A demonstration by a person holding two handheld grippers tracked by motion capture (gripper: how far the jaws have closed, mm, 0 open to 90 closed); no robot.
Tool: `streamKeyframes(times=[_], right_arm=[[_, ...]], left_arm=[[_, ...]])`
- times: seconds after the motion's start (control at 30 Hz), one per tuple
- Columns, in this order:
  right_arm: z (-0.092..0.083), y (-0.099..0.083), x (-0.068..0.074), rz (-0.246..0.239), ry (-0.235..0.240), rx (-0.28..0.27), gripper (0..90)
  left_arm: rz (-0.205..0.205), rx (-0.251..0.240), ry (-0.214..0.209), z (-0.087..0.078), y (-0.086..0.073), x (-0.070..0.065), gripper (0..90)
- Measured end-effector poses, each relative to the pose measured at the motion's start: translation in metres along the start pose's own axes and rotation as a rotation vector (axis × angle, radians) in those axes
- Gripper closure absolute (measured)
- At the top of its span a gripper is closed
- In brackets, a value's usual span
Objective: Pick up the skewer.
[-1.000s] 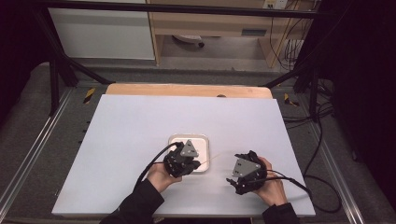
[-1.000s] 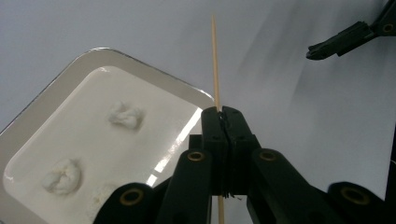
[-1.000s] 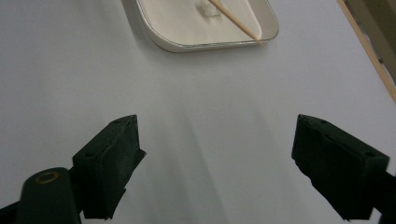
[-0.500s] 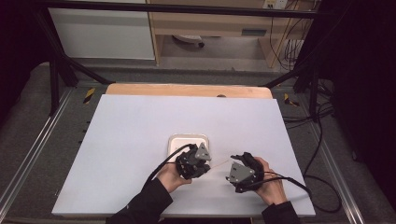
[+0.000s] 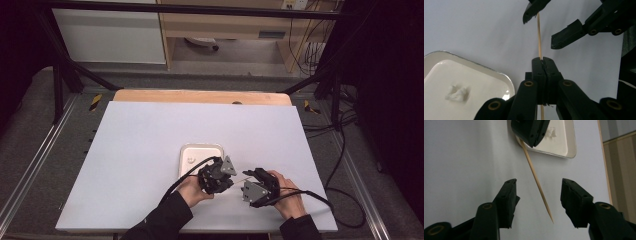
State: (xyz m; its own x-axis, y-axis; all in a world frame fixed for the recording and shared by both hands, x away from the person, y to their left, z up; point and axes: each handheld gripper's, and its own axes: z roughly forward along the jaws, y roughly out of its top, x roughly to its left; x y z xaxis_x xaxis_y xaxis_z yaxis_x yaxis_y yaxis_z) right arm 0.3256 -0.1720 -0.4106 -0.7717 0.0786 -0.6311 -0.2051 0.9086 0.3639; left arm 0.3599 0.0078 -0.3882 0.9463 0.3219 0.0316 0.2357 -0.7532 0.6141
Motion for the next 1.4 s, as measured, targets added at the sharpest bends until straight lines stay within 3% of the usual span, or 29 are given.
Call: streamKeyframes(times=[0.27,0.37,0.8,1.27,1.33,1.4], right_arm=[[0.003,0.0,0.004,-0.051,0.022,0.024,60.4],[0.005,-0.001,0.006,-0.094,0.031,0.043,66.7],[0.007,0.002,0.008,-0.187,0.03,0.035,84.6],[0.006,0.005,0.011,-0.255,0.034,0.061,89.0],[0.006,0.005,0.011,-0.262,0.034,0.072,89.0],[0.006,0.004,0.012,-0.277,0.031,0.08,89.0]], left_arm=[[0.01,0.015,-0.014,0.007,0.006,-0.004,88.6],[0.01,0.024,-0.017,0.009,0.007,-0.003,88.6],[0.021,0.043,-0.024,0.013,0.01,-0.004,88.5],[0.002,0.052,-0.038,0.011,0.009,-0.001,87.1],[0.005,0.057,-0.03,0.01,0.009,-0.001,80.4],[0.011,0.097,-0.018,0.007,0.006,0.002,74.4]])
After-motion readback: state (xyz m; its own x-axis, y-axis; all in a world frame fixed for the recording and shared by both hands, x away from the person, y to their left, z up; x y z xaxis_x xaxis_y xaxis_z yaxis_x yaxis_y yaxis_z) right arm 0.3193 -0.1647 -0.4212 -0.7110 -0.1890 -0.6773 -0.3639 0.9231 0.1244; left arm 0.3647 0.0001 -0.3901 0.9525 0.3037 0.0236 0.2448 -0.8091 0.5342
